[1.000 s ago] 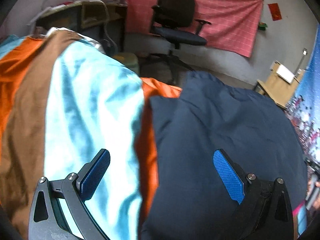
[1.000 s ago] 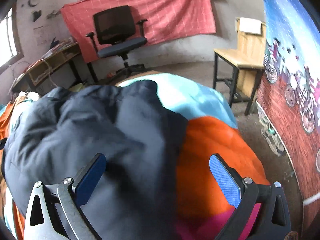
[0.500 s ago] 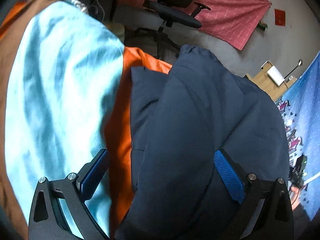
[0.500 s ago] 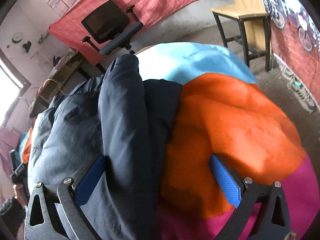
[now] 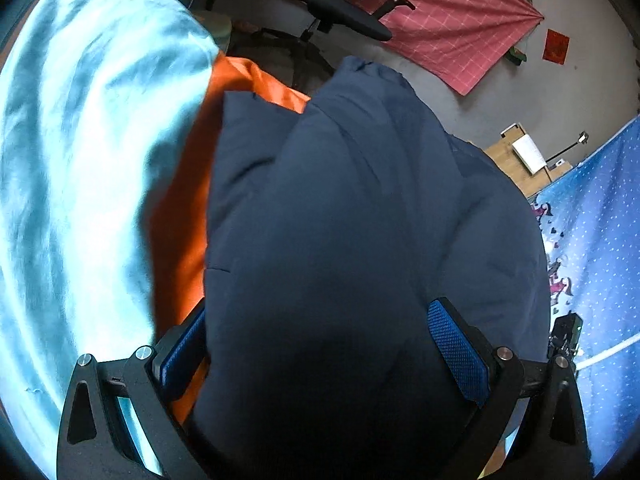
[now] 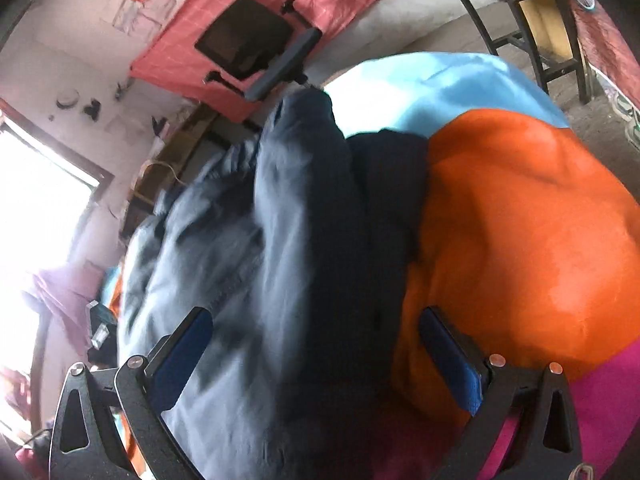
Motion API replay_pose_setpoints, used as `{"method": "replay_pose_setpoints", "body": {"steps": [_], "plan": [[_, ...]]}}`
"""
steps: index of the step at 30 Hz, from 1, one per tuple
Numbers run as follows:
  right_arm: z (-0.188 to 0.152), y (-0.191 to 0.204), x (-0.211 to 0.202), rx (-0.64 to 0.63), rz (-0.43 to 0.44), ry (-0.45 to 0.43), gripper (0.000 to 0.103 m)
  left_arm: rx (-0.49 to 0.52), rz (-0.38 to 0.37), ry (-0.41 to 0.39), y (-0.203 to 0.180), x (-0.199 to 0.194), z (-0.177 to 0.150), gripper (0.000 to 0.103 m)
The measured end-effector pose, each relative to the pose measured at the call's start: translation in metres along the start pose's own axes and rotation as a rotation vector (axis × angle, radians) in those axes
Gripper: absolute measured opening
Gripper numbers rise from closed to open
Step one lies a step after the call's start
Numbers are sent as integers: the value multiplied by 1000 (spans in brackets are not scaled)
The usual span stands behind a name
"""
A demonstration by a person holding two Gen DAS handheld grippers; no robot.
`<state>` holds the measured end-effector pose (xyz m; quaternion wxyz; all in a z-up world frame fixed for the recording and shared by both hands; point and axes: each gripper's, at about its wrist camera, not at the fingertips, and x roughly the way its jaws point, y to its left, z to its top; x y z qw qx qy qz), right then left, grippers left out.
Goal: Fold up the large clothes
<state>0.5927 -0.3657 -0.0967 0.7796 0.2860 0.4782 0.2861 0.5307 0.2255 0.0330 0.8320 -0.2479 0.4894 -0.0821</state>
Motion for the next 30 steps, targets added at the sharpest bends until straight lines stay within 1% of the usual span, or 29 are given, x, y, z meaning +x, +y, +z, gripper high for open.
{"method": "replay_pose_setpoints", "body": {"steps": [2,4,6,8,9,10,11,12,13,14,15,16,17,18,19,20,21,23,25,27,30], "plan": [[0,5,4,-11,-40,13,103,1,7,-4,0,-4,0,100],[0,7,7,-5,-54,25,103,-6,23,-7,0,-7,0,100],[0,10,8,20,-48,35,103,-7,47,-15,-2,-11,-2,95],[1,11,12,62,-18,40,102,-5,69,-25,-7,-10,-5,84],[0,13,14,93,4,45,93,-2,85,-34,-9,-12,-7,81],[-2,14,17,105,4,45,86,1,98,-41,-13,-12,-8,75],[-3,16,18,105,-9,41,78,5,112,-51,-15,-16,-9,68],[-5,20,18,100,-24,35,70,7,121,-58,-17,-16,-11,65],[-5,22,18,98,-27,31,66,11,129,-66,-20,-19,-14,58],[-5,24,16,99,-30,22,59,17,135,-76,-21,-22,-17,51],[-6,26,14,95,-31,10,51,24,139,-84,-24,-23,-20,48],[-6,28,13,89,-33,3,48,38,145,-100,-26,-27,-24,41],[-7,31,11,76,-40,-5,42,57,154,-118,-32,-30,-27,35],[-8,36,10,57,-53,-13,36,79,167,-134,-38,-33,-30,32],[-9,42,8,29,-73,-24,34,94,180,-145,-47,-30,-29,28],[-10,51,6,-6,-98,-38,29,112,196,-162,-54,-35,-32,24],[-11,57,5,-32,-116,-48,26,123,208,-175,-59,-40,-35,22],[-14,73,-1,-94,-159,-76,23,144,221,-203,-70,-45,-42,18],[-15,89,-6,-150,-186,-107,21,171,227,-229,-78,-48,-51,17],[-17,104,-13,-203,-200,-139,19,210,232,-257,-93,-53,-55,16],[-20,124,-22,-262,-214,-173,18,239,225,-279,-106,-56,-62,15]]}}
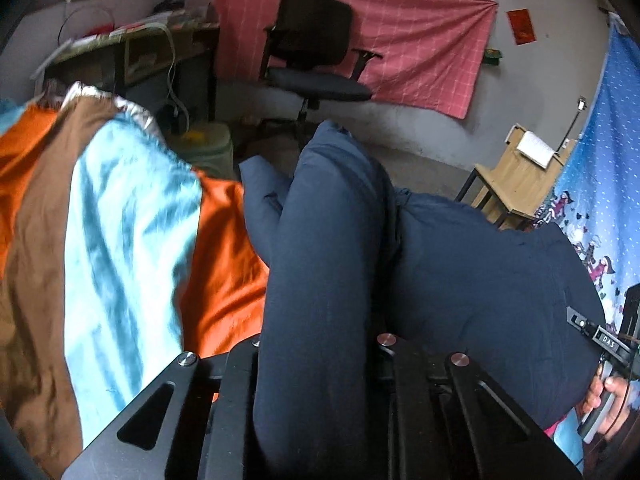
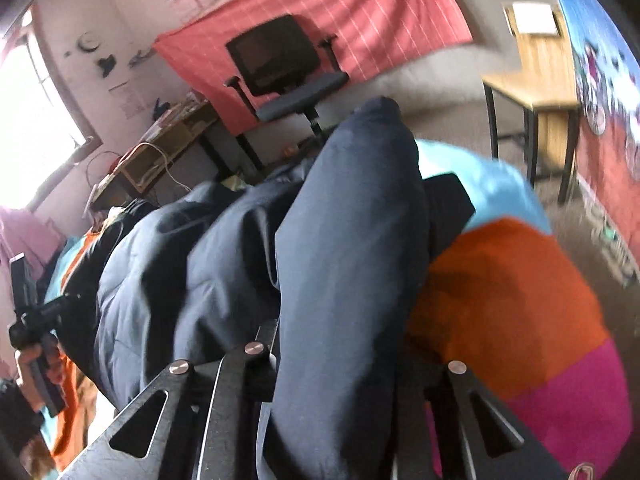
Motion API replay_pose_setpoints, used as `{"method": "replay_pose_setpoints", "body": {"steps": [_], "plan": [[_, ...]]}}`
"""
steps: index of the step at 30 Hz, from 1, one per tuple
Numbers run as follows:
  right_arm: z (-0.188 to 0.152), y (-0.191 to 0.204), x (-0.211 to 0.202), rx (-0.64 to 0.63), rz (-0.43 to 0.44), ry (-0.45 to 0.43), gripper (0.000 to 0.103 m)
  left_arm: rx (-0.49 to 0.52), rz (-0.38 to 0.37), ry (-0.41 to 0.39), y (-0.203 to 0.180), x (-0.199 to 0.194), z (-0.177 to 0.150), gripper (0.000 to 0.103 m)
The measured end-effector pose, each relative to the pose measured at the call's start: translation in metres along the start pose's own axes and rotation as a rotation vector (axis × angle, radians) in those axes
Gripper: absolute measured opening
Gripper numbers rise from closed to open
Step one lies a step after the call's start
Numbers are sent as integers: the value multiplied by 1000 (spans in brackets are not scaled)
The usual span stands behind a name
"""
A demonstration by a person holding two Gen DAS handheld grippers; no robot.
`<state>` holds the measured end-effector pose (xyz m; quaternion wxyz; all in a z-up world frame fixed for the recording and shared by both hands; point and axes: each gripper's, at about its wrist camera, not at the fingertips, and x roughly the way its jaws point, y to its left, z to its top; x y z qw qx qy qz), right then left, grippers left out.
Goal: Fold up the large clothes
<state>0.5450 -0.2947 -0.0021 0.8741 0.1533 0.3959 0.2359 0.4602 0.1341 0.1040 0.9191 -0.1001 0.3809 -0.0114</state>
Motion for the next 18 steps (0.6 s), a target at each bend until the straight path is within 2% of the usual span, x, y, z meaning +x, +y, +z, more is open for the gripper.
{"method": "replay_pose_setpoints", "body": {"steps": [5,10,18], "plan": [[4,30,-26,-92,-15,-52,17,14,-16,-35,-12,-24,-3,14],[6,53,-48,-133,-8,-88,17,16,-25,-55,-24,-49,5,14],[3,83,-93,-181,1,-132,17,3,-38,-95,-30,-102,-3,14]]}}
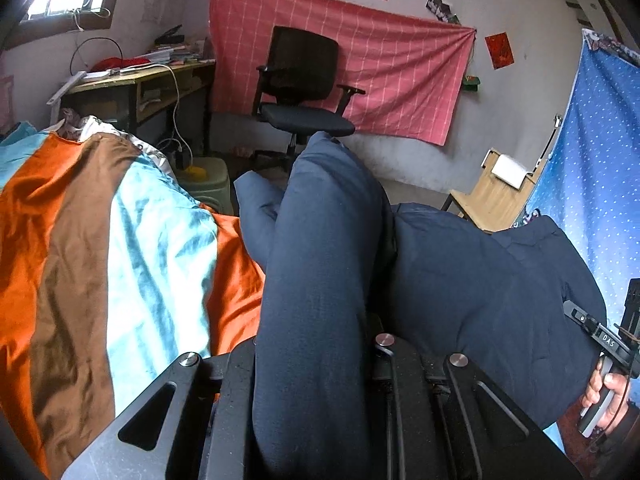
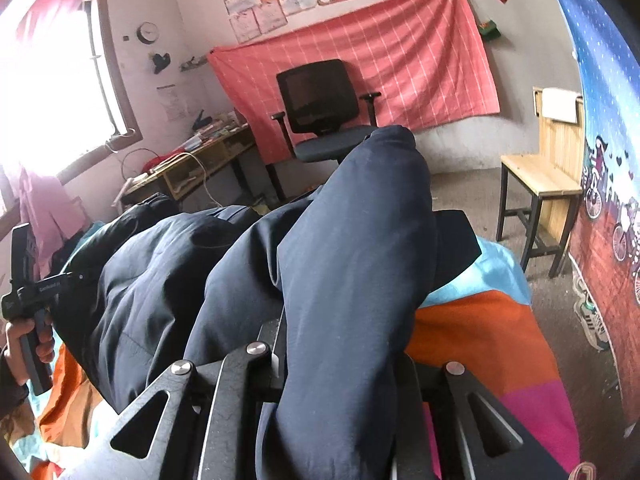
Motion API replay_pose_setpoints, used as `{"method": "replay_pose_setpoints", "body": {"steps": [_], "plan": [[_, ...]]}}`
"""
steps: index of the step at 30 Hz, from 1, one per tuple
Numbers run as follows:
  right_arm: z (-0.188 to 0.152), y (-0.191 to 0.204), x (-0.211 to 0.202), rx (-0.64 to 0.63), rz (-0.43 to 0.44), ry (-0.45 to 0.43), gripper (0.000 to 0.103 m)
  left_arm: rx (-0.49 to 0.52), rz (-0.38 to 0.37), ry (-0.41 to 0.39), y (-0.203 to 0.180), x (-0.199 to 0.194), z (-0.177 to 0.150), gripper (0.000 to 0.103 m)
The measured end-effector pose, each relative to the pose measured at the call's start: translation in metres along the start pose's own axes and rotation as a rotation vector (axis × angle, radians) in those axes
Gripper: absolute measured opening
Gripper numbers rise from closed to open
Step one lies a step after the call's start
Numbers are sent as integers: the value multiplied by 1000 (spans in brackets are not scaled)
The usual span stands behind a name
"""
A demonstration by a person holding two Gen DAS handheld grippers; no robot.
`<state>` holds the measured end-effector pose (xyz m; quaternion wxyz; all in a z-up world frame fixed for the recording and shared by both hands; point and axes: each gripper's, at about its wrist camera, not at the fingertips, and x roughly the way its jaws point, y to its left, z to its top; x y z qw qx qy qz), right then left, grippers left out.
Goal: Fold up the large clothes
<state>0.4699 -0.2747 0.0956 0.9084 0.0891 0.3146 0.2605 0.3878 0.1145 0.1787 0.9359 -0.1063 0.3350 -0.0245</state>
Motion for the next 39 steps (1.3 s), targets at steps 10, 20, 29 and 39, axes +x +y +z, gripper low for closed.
{"method": "replay_pose_setpoints", "body": {"steps": [10,20,29,39], "plan": [[-27,21,-23,-46,-2,15,17,2,14,26,7,-22,-37,14],[-86,9,16,-15,-67,150,19,-56,70,139,28,22,-98,15],[-107,-23,30,74,-123,245,45,-25,106,173,32,28,-108,33],[-122,-34,34,61,-223,314,93,-74,169,209,45,30,-119,57]]}}
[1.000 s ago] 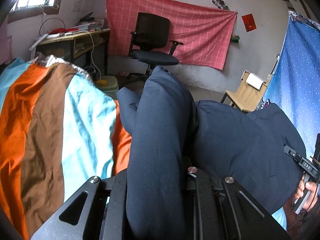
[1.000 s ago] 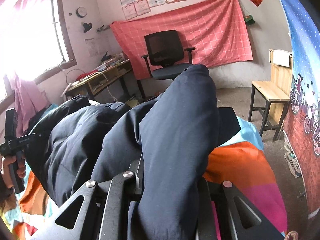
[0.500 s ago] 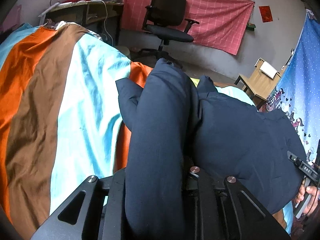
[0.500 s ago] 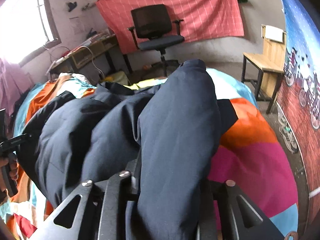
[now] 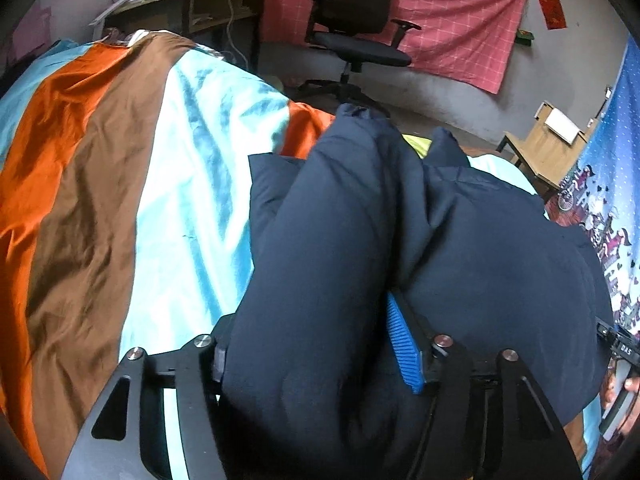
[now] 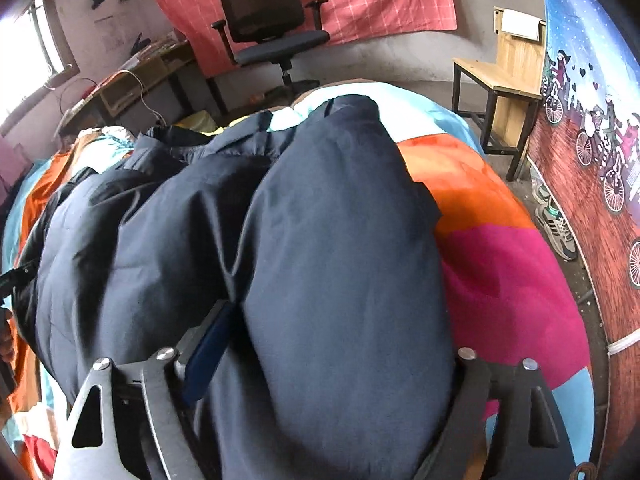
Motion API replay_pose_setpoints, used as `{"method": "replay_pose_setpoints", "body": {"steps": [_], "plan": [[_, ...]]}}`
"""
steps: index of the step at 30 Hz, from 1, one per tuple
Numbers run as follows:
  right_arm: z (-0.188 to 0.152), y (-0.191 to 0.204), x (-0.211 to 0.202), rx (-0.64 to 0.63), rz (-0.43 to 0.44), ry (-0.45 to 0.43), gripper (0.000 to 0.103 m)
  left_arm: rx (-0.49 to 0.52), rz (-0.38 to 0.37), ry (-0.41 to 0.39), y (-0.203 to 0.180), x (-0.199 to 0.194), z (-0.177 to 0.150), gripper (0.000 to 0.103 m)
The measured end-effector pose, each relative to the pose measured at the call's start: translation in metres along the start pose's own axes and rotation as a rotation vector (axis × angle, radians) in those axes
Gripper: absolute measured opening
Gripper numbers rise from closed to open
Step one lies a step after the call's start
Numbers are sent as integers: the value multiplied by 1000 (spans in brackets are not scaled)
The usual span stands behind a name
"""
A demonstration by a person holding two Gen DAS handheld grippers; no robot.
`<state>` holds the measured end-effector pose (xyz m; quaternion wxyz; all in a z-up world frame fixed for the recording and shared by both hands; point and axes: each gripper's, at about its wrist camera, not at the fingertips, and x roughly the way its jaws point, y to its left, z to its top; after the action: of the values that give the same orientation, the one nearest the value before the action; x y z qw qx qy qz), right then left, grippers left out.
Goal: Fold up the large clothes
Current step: 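Release the folded jacket with both tools and pull back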
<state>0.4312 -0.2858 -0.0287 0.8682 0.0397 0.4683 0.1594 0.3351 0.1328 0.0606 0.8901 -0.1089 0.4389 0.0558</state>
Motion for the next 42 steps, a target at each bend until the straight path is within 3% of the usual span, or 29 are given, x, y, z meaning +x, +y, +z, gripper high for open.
{"method": "replay_pose_setpoints", "body": {"steps": [5,6,8,16,21,27,34,42], "plan": [[-1,-2,-6,-41,-50,-12,93,12,37,-43,4,-10,3,58],[-2,-2,-8,-43,-64,-23,93,21,48,-65,3,-15,3,61],[-4,-3,-13,-33,-88,-42,94,31,57,-100,1,-22,1,77],[-15,18,-55,-46,-150,-175,103,130,95,-227,-32,-59,-13,93],[-29,32,-92,-10,-143,-260,103,174,45,-312,-59,-89,-26,101],[-52,58,-133,4,-141,-372,103,209,-12,-392,-72,-126,-46,101],[-91,93,-181,-28,-116,-508,103,206,-25,-415,-71,-160,-75,101],[-133,140,-213,-122,-83,-568,103,158,-17,-431,-55,-187,-115,101]]}}
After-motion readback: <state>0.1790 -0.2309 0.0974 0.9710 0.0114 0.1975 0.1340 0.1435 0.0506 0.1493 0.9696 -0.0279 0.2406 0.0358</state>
